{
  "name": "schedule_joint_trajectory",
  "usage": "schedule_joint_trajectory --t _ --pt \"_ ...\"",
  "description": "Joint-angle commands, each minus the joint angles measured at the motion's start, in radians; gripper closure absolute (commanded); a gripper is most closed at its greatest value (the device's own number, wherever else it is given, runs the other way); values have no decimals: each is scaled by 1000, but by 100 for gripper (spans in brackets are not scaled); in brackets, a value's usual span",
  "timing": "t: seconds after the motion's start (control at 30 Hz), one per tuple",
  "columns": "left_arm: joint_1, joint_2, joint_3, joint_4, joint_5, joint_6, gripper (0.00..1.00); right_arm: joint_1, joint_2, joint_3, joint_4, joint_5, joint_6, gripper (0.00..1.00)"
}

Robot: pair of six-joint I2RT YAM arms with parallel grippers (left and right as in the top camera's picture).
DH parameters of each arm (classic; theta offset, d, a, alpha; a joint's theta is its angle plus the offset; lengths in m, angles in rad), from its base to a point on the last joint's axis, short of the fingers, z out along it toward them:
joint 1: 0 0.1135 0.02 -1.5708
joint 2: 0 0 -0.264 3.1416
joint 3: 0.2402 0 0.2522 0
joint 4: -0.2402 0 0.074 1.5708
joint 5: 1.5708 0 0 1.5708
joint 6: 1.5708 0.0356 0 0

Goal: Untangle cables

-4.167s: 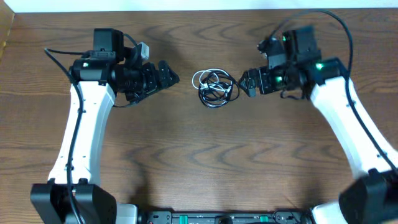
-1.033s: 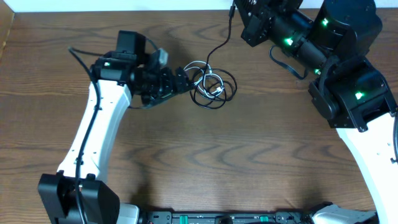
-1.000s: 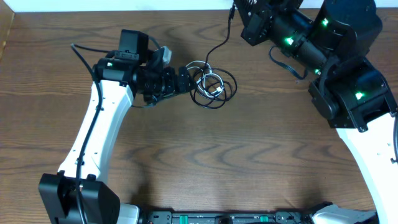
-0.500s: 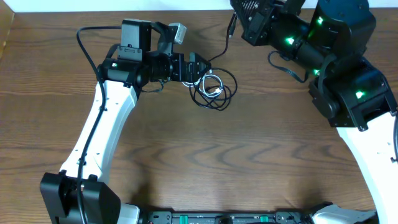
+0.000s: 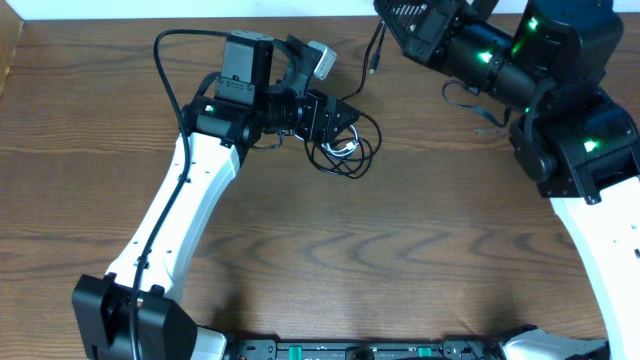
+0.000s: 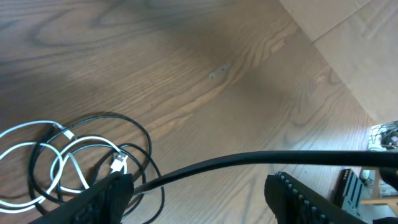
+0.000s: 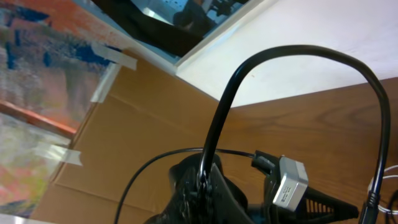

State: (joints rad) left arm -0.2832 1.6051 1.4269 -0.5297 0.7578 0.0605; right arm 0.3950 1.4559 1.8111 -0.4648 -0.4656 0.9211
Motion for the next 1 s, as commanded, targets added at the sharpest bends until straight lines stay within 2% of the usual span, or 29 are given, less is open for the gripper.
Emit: schedule_joint_trajectory --t 0.0,0.07,0.2,0.27,0.5,0.63,0.7,0.73,0.97 --pt "2 0 -2 13 9 22 27 -23 -3 10 6 -124 58 99" --pt "2 0 -2 16 10 21 37 -29 -3 10 8 -136 62 99" --pt "0 0 -2 10 21 -2 43 -32 -3 10 5 -137 62 99" --pt "0 0 -2 1 20 -2 56 -40 -3 10 4 -137 62 99" --pt "0 0 -2 -16 20 -2 66 -56 -3 10 0 -147 62 99" --pt "0 0 -2 -29 20 -2 68 -73 -3 10 0 -148 62 99" --pt "0 0 -2 -29 20 -2 76 -75 -3 10 0 -147 62 99" --pt "0 0 -2 -30 20 -2 85 -75 -3 10 0 -147 62 99" --pt "0 0 -2 -30 21 -2 92 -75 -3 10 -6 -147 61 99"
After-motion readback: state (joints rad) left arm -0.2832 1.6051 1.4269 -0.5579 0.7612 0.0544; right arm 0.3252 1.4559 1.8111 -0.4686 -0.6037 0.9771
